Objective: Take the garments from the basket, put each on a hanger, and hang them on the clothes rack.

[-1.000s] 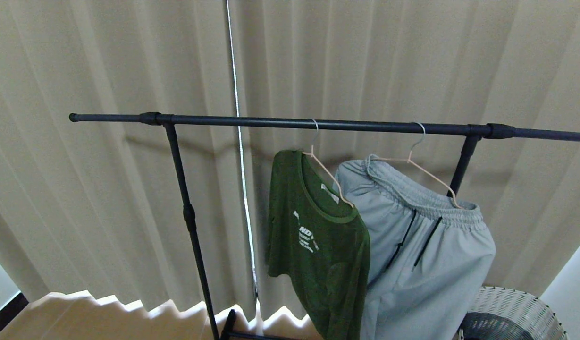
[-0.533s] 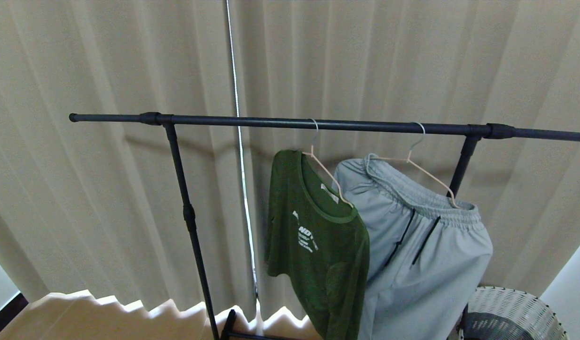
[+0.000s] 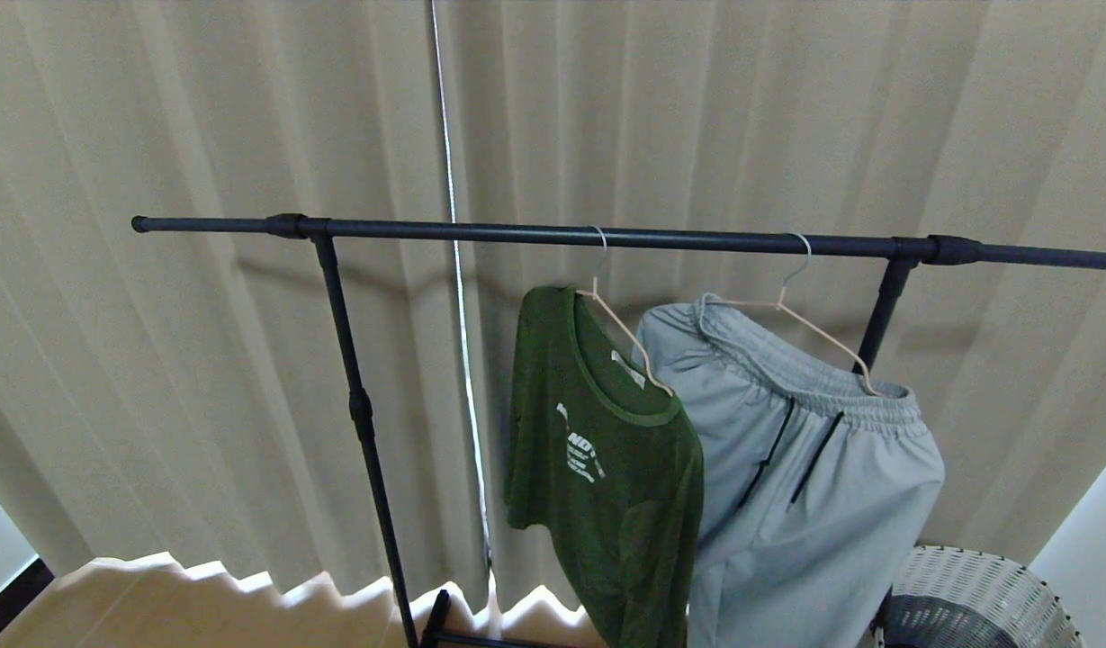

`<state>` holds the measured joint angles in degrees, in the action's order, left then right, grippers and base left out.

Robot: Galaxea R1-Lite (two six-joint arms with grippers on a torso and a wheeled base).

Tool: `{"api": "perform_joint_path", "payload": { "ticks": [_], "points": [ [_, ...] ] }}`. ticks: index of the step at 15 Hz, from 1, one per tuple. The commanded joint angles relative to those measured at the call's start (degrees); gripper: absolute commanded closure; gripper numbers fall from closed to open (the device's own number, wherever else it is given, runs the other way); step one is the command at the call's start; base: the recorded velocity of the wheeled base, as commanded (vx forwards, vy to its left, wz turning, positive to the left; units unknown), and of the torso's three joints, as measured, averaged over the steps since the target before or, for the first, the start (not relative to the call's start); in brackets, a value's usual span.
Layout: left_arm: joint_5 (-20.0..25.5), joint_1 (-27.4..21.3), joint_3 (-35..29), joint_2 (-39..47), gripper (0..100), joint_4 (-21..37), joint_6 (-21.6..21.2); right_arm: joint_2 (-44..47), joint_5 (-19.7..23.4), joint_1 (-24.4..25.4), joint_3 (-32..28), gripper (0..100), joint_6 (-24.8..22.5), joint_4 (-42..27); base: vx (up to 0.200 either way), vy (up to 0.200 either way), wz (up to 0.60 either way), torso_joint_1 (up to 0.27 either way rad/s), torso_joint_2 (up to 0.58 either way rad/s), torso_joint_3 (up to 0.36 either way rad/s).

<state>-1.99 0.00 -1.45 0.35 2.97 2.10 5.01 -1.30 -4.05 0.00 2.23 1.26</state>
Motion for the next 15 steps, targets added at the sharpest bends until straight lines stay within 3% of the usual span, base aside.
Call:
{"api": "perform_joint_path", "payload": {
  "ticks": [1, 11, 12, 14, 15],
  "points": [
    [-0.03, 0.00, 0.04, 0.00, 0, 0.01, 0.01, 0.26, -0.10, 0.00, 0.00, 0, 0.14, 0.06, 0.000, 0.000, 0.00, 0.000, 0.00, 0.000],
    [-0.03, 0.09, 0.04, 0.00, 0, 0.01, 0.01, 0.44, -3.09, -2.28, 0.00, 0, -0.21, -0.03, 0.000, 0.000, 0.00, 0.000, 0.00, 0.000],
    [-0.03, 0.00, 0.04, 0.00, 0, 0.01, 0.01, 0.35, -1.51, -1.31, 0.00, 0, -1.09, -0.11, 0.000, 0.000, 0.00, 0.000, 0.00, 0.000],
    [-0.03, 0.00, 0.04, 0.00, 0, 0.01, 0.01, -3.87, 2.53, 5.72, 0.00, 0, -1.97, -0.20, 0.000, 0.000, 0.00, 0.000, 0.00, 0.000],
    [-0.03, 0.09, 0.04, 0.00, 0, 0.01, 0.01, -5.01, 4.73, 4.66, 0.00, 0, -2.67, -0.38, 0.000, 0.000, 0.00, 0.000, 0.00, 0.000]
  ]
}}
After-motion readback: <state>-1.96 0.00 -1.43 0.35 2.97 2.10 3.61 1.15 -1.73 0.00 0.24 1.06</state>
